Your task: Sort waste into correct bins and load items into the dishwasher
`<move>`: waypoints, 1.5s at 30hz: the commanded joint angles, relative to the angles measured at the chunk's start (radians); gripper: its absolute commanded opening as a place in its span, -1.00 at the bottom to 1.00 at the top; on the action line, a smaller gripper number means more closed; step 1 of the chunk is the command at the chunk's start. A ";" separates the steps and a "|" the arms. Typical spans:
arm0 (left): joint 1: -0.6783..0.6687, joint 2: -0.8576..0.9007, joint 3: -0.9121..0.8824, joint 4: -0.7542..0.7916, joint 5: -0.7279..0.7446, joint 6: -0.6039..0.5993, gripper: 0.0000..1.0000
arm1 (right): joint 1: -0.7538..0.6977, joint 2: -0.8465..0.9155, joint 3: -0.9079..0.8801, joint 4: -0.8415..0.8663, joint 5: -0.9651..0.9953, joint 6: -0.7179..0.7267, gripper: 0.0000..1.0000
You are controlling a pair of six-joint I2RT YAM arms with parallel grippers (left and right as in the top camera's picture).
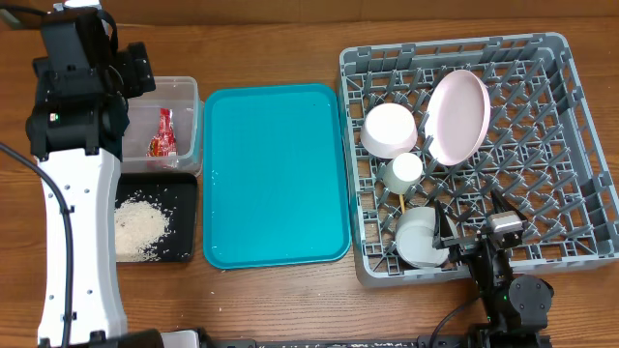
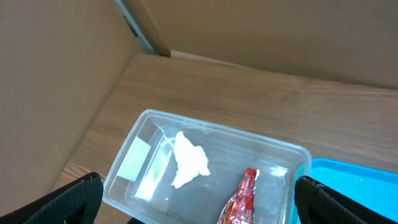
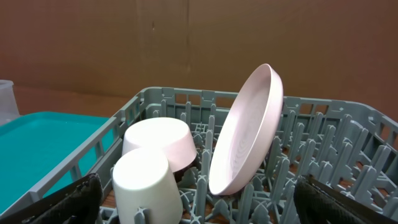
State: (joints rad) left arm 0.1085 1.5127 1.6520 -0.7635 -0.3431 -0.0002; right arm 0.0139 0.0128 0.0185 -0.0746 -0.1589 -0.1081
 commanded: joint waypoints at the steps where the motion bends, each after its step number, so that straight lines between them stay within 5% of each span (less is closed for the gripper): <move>1: -0.038 -0.104 0.013 0.004 0.004 -0.011 1.00 | 0.000 -0.010 -0.010 0.007 0.000 0.005 1.00; 21: -0.251 -0.392 -0.064 0.005 0.004 -0.011 1.00 | 0.000 -0.010 -0.010 0.007 0.000 0.005 1.00; 45: -0.253 -0.782 -1.189 0.004 0.004 -0.011 1.00 | 0.000 -0.010 -0.010 0.007 0.000 0.005 1.00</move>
State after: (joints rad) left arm -0.1379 0.7788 0.5823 -0.7639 -0.3401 -0.0002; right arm 0.0135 0.0128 0.0185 -0.0734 -0.1593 -0.1078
